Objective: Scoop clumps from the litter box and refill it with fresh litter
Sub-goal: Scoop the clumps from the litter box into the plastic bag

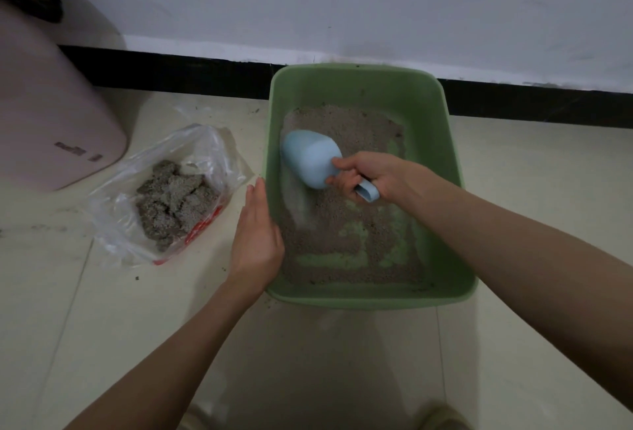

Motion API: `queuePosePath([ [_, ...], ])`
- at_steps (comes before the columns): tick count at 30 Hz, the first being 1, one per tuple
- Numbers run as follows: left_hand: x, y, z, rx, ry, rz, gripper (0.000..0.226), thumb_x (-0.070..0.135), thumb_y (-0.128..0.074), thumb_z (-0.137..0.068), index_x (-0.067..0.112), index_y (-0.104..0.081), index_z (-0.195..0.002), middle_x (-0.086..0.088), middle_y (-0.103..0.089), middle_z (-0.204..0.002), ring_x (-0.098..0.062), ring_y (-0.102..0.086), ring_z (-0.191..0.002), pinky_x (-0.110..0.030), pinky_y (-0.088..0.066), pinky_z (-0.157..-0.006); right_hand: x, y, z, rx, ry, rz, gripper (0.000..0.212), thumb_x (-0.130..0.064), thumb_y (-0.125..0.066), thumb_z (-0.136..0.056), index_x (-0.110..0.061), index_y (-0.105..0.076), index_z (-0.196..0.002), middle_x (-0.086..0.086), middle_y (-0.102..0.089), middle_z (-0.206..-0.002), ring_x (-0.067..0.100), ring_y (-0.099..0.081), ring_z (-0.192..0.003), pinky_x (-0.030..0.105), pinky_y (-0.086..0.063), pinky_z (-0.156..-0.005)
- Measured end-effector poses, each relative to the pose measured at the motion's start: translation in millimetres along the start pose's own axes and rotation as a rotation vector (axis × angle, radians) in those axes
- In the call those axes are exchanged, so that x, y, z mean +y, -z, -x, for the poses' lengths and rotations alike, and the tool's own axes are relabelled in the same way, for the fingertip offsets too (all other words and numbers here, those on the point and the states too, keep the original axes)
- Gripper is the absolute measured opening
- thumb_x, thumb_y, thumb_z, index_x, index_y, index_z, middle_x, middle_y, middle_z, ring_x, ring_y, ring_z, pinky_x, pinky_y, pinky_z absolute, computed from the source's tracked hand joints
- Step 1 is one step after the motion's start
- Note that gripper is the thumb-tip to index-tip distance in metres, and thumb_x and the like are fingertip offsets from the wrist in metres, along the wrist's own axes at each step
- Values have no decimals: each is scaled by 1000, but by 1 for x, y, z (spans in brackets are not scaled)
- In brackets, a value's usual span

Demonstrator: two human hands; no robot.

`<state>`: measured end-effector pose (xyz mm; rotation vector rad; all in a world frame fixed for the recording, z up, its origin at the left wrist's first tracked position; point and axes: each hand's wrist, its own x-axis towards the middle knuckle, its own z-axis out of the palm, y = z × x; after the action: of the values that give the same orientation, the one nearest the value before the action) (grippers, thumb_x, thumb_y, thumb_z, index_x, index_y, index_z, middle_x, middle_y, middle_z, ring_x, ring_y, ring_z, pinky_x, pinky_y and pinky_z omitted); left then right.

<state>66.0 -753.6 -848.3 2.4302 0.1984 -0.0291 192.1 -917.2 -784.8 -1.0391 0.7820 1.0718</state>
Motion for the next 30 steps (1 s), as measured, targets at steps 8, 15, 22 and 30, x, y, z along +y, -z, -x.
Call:
queuePosePath([
  [8,0,1,-1,-18,15,15,71,-3,-36,-88,11,-2,-149,-10,-8,-157,-18,-6,-145,-22,-4,-114,-12,21,7,203,304,52,10,-11,-42,-99,-7,-41,-91,5,-43,-71,2,-34,-29,9,-28,-31],
  [15,0,2,0,-21,30,21,72,-1,-36,-89,14,0,-149,-8,-6,-158,-17,-5,-145,-20,-4,-113,-18,45,60,541,273,861,28,-11,-45,-95,-10,-45,-67,7,-40,-59,13,-32,-47,15,-29,-36],
  [22,0,2,0,-24,24,5,72,-2,-37,-88,12,-2,-149,-10,-8,-157,-18,-6,-145,-21,-4,-113,-23,23,65,870,430,1588,25,-22,-49,-89,-8,-44,-69,3,-49,-66,17,-46,-56,29,-38,-60],
  [30,-2,1,0,-19,26,6,73,-2,-38,-88,12,-2,-149,-10,-8,-157,-18,-7,-145,-22,-5,-114,-37,6,58,1071,575,2084,26,-6,-45,-91,-6,-47,-118,12,-53,-103,25,-47,-80,33,-32,-64],
])
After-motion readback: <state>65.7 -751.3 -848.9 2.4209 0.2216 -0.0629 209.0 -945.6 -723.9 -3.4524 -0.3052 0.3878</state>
